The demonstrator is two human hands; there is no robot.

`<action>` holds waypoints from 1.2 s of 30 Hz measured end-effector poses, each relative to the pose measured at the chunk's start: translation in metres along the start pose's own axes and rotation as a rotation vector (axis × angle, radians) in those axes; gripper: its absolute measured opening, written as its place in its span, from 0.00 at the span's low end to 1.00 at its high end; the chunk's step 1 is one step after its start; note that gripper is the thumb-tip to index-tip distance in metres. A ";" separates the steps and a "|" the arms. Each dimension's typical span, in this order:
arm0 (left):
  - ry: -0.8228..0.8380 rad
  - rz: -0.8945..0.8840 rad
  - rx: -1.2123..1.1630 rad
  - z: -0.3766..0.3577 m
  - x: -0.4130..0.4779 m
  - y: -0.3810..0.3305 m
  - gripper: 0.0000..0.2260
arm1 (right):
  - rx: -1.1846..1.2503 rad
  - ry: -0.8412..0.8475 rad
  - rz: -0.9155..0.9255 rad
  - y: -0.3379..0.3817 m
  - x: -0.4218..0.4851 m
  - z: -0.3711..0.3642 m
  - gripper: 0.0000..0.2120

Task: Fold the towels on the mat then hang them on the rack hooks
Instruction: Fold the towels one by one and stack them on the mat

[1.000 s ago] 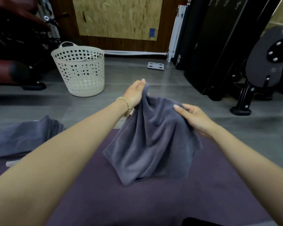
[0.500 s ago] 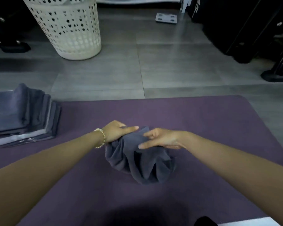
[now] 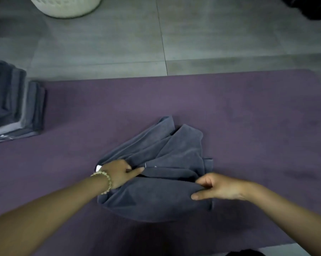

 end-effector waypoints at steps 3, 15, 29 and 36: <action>-0.172 -0.179 -0.208 0.009 0.003 -0.030 0.18 | 0.095 -0.041 0.048 -0.019 -0.008 -0.018 0.03; -0.050 -0.465 -0.162 -0.021 0.019 -0.124 0.10 | 0.435 -0.713 0.093 -0.036 0.000 0.009 0.11; -0.225 -0.041 -0.889 0.054 0.034 -0.093 0.16 | 0.573 -0.659 0.294 0.032 -0.013 0.070 0.13; -0.605 -0.018 -0.828 0.057 0.029 -0.050 0.14 | 0.482 -0.722 0.268 0.027 -0.007 0.067 0.02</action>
Point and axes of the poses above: each hand's wrist, its own x-axis towards the middle knuckle, its own z-axis out of the back of the hand, y = z × x, the point moved 7 cm from there along x, towards the middle knuckle
